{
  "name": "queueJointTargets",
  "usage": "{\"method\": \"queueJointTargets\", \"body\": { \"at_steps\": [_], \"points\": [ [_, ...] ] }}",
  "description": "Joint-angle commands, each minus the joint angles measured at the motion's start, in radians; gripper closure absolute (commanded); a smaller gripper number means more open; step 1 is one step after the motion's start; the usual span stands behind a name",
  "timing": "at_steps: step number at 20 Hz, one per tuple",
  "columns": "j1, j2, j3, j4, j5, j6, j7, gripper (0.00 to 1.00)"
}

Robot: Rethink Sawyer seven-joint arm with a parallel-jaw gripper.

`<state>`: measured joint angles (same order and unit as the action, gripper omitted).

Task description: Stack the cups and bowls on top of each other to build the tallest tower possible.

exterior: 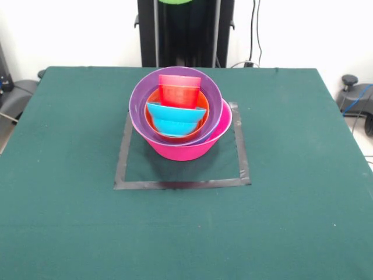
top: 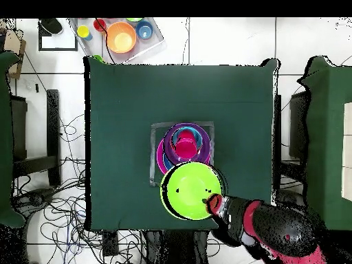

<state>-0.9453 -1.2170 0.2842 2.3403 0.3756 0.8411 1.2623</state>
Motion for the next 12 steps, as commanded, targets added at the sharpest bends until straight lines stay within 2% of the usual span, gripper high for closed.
{"method": "queueJointTargets", "body": {
  "at_steps": [1,8,12],
  "points": [
    [0.014,0.107,0.081,-0.154,-0.161,0.044,-0.045,1.0],
    [0.021,0.228,0.091,-0.264,-0.209,0.047,0.002,1.0],
    [0.044,0.27,0.083,-0.322,-0.225,0.052,0.047,1.0]
  ]
}}
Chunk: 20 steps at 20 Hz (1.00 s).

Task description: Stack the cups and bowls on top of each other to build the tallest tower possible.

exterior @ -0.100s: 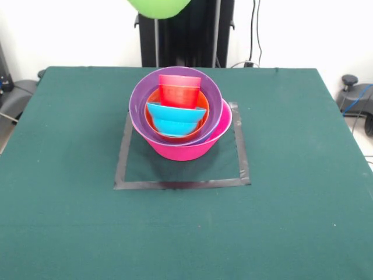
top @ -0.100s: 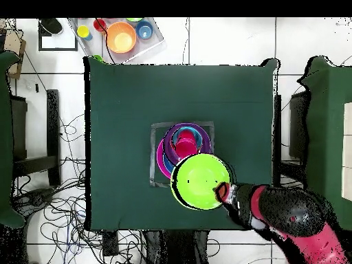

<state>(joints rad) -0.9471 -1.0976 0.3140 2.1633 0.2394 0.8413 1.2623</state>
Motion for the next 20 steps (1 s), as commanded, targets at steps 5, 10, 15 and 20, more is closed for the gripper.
{"method": "queueJointTargets", "body": {
  "at_steps": [5,10,15,20],
  "points": [
    [0.076,0.201,0.036,-0.198,-0.102,0.035,0.085,1.0],
    [0.097,0.234,0.021,-0.194,-0.099,-0.036,0.099,1.0],
    [0.1,0.251,0.016,-0.159,-0.09,-0.103,0.093,1.0],
    [0.106,0.209,0.006,-0.103,-0.08,-0.13,0.103,1.0]
  ]
}}
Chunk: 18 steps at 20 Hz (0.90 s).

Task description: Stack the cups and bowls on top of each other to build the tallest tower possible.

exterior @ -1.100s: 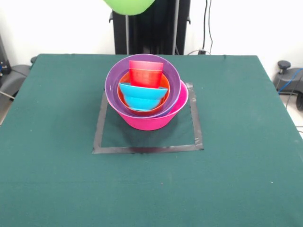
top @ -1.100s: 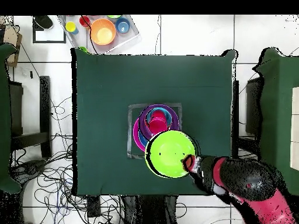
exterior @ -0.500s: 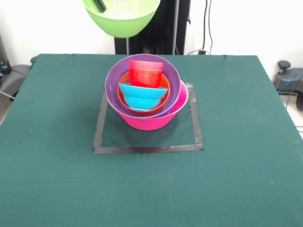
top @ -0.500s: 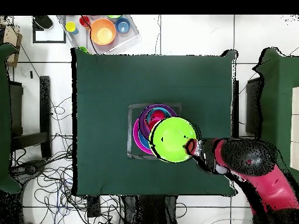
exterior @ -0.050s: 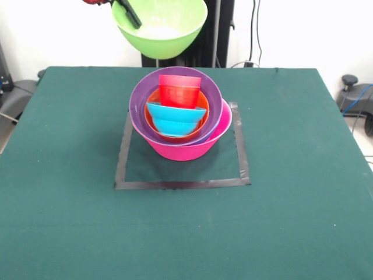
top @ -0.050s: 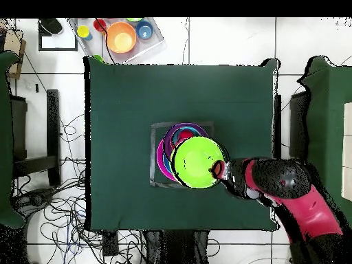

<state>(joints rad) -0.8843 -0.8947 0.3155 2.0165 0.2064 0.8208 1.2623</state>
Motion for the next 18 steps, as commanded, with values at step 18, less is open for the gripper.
{"method": "queueJointTargets", "body": {
  "at_steps": [18],
  "points": [
    [0.038,0.07,0.045,0.14,-0.013,-0.333,0.132,1.0]
  ]
}}
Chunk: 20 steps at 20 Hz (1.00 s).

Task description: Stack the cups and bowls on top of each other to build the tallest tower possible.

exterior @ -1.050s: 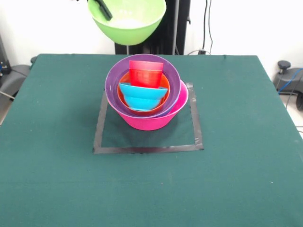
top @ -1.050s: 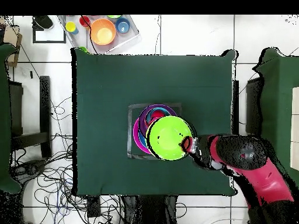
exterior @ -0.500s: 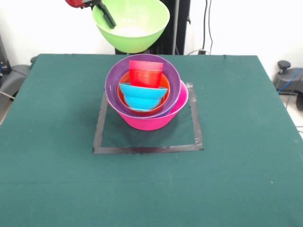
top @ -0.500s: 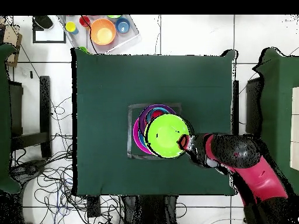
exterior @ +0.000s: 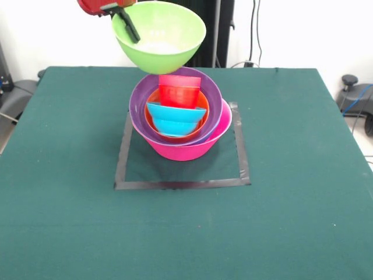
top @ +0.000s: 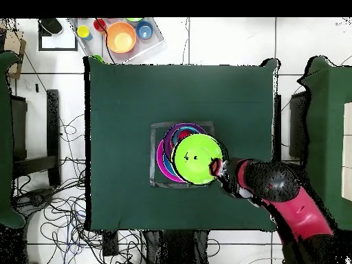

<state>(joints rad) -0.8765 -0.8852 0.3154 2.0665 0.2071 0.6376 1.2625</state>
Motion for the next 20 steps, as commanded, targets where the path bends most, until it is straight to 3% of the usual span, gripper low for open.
{"method": "queueJointTargets", "body": {
  "at_steps": [1,10,14,20],
  "points": [
    [0.032,0.061,0.047,0.098,-0.01,-0.161,0.137,1.0],
    [0.029,0.044,0.067,0.192,0.003,-0.289,0.189,1.0],
    [0.021,0.074,0.084,0.202,-0.003,-0.339,0.189,1.0],
    [0.068,0.052,0.066,0.175,0.03,-0.284,0.222,1.0]
  ]
}}
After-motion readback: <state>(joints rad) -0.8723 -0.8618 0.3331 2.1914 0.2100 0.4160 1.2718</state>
